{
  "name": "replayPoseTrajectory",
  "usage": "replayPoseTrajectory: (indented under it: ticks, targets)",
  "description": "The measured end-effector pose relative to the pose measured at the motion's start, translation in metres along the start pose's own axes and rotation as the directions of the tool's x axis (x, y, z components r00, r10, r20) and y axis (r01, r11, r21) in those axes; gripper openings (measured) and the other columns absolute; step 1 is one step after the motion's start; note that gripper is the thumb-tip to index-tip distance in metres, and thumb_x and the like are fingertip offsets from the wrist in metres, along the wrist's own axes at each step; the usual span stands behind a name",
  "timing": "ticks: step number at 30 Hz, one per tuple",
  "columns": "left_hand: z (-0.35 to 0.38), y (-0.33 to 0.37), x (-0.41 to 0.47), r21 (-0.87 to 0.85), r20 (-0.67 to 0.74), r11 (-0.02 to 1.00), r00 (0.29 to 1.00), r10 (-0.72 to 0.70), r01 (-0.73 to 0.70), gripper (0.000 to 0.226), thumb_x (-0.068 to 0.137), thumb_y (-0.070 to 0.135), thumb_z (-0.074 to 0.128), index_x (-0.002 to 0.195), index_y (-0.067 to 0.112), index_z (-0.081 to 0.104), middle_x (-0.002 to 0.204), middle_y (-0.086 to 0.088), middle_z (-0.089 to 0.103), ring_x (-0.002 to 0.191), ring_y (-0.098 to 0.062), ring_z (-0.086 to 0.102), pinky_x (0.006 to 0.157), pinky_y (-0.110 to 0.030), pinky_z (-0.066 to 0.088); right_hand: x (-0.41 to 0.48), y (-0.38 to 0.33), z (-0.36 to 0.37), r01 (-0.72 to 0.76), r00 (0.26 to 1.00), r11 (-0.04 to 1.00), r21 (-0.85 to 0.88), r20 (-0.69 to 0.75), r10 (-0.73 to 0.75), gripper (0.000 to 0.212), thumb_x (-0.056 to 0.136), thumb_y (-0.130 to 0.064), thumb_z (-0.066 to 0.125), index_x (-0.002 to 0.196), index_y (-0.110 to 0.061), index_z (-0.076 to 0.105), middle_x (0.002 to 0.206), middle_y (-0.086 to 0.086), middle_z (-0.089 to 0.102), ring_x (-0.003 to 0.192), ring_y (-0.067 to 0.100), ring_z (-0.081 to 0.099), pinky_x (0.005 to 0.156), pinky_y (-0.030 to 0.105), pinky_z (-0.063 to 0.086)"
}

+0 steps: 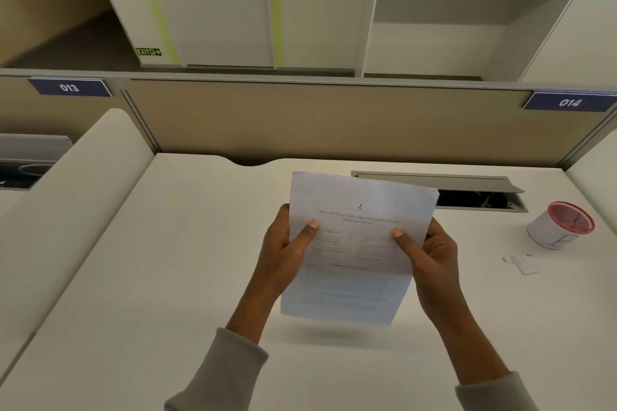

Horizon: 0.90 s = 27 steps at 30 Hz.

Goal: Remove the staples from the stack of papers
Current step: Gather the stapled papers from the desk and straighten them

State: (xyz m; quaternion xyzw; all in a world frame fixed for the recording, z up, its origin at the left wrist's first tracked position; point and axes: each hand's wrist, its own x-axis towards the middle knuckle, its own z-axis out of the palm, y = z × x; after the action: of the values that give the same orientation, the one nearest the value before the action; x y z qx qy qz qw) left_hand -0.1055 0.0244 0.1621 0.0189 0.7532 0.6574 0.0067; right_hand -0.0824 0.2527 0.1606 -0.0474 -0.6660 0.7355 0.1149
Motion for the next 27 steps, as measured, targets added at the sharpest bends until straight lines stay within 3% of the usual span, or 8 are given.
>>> replayPoseTrajectory:
  ticks: [5, 11, 14, 16, 18, 22, 25, 27]
  targets:
    - [-0.001, -0.003, 0.011, 0.088, 0.062, 0.996, 0.998, 0.004, -0.009, 0.042, 0.092, 0.05, 0.05, 0.129, 0.032, 0.053, 0.118, 0.013, 0.067, 0.102, -0.01, 0.067, 0.072, -0.022, 0.057, 0.007, 0.004, -0.003, -0.019, 1.0, 1.0, 0.002, -0.021, 0.019, 0.021, 0.094, -0.003, 0.061, 0.113, -0.008, 0.067, 0.108, 0.01, 0.073, 0.097, 0.032, 0.07, 0.083, 0.051, 0.059]
    - [-0.006, 0.001, 0.026, 0.143, 0.102, 0.987, 0.993, 0.059, -0.073, 0.034, 0.097, 0.046, 0.047, 0.123, 0.027, 0.059, 0.106, 0.015, 0.07, 0.096, -0.012, 0.069, 0.069, -0.022, 0.056, 0.016, 0.011, -0.007, -0.051, 0.999, 0.997, 0.053, 0.017, 0.05, 0.025, 0.094, -0.004, 0.061, 0.117, -0.009, 0.066, 0.111, 0.011, 0.072, 0.101, 0.032, 0.069, 0.085, 0.045, 0.058]
    - [-0.012, 0.006, 0.039, 0.173, 0.126, 0.981, 0.99, 0.071, -0.093, 0.031, 0.1, 0.042, 0.048, 0.123, 0.025, 0.059, 0.104, 0.013, 0.07, 0.095, -0.015, 0.07, 0.069, -0.025, 0.057, 0.029, 0.015, -0.01, -0.102, 0.994, 0.992, 0.073, 0.033, 0.1, 0.027, 0.098, -0.024, 0.053, 0.114, -0.008, 0.066, 0.108, 0.012, 0.072, 0.1, 0.03, 0.069, 0.082, 0.043, 0.057]
    - [-0.017, 0.01, 0.046, 0.181, 0.136, 0.978, 0.987, 0.082, -0.106, 0.028, 0.102, 0.037, 0.049, 0.124, 0.023, 0.06, 0.106, 0.01, 0.071, 0.096, -0.017, 0.07, 0.07, -0.027, 0.059, 0.043, 0.023, -0.015, -0.144, 0.989, 0.986, 0.079, -0.015, 0.146, 0.039, 0.1, -0.038, 0.043, 0.106, -0.008, 0.068, 0.1, 0.015, 0.072, 0.092, 0.029, 0.068, 0.077, 0.041, 0.056]
    - [-0.021, 0.013, 0.052, 0.188, 0.131, 0.975, 0.987, 0.096, -0.119, 0.029, 0.101, 0.038, 0.051, 0.123, 0.022, 0.061, 0.106, 0.007, 0.071, 0.097, -0.019, 0.07, 0.071, -0.029, 0.06, 0.06, 0.037, -0.026, -0.165, 0.98, 0.985, 0.055, -0.101, 0.17, 0.039, 0.102, -0.039, 0.044, 0.103, -0.009, 0.07, 0.097, 0.015, 0.072, 0.085, 0.027, 0.068, 0.071, 0.037, 0.053]
    - [-0.026, 0.014, 0.06, 0.177, 0.117, 0.975, 0.987, 0.112, -0.132, 0.025, 0.103, 0.03, 0.052, 0.124, 0.023, 0.062, 0.108, 0.005, 0.072, 0.099, -0.019, 0.07, 0.074, -0.029, 0.06, 0.098, 0.084, -0.052, -0.186, 0.956, 0.961, -0.203, -0.265, 0.129, 0.014, 0.093, -0.03, 0.066, 0.099, -0.017, 0.069, 0.092, 0.002, 0.074, 0.086, 0.026, 0.07, 0.07, 0.029, 0.052]
    - [-0.028, 0.013, 0.066, 0.19, 0.108, 0.975, 0.989, 0.098, -0.117, 0.026, 0.101, 0.034, 0.052, 0.124, 0.025, 0.062, 0.107, 0.007, 0.072, 0.098, -0.018, 0.07, 0.073, -0.03, 0.06, 0.12, 0.118, -0.065, -0.239, 0.947, 0.849, -0.472, -0.306, 0.096, 0.022, 0.086, -0.03, 0.074, 0.102, -0.017, 0.067, 0.098, -0.001, 0.072, 0.083, 0.018, 0.068, 0.068, 0.018, 0.046]
    - [-0.029, 0.011, 0.069, 0.181, 0.102, 0.979, 0.991, 0.081, -0.099, 0.024, 0.102, 0.031, 0.053, 0.123, 0.024, 0.063, 0.106, 0.007, 0.073, 0.097, -0.018, 0.07, 0.073, -0.03, 0.06, 0.132, 0.14, -0.069, -0.261, 0.953, 0.758, -0.598, -0.286, 0.102, 0.033, 0.083, -0.032, 0.077, 0.107, -0.013, 0.066, 0.105, 0.003, 0.07, 0.081, 0.019, 0.066, 0.068, 0.02, 0.042]
